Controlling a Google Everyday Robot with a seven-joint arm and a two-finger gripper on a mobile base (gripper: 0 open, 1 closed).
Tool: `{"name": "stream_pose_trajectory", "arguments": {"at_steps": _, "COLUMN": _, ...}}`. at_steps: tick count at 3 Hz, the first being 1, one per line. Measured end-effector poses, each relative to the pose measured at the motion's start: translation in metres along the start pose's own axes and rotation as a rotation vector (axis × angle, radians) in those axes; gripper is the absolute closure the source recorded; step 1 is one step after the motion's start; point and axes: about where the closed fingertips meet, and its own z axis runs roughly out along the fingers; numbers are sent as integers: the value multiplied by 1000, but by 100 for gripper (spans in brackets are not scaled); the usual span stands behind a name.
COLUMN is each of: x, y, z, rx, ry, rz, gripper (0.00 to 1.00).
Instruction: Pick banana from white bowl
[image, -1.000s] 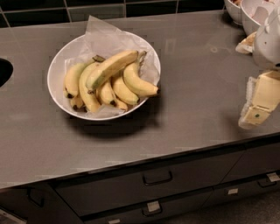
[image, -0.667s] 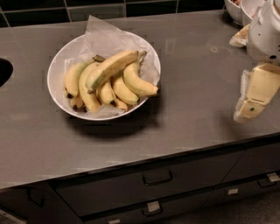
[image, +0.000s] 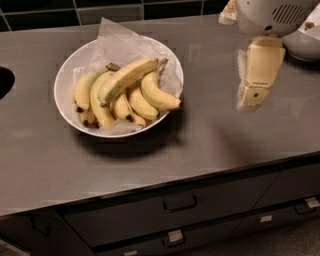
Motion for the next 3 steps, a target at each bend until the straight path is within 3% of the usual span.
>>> {"name": "stream_pose_trajectory", "arguments": {"at_steps": 2, "x": -87, "y": -18, "z": 2, "rx": 12, "ry": 3, "rz": -230, "gripper": 0}}
{"name": "stream_pose_trajectory", "arguments": {"at_steps": 3, "x": -119, "y": -22, "z": 6, "rx": 10, "ry": -11, "rz": -308, "gripper": 0}}
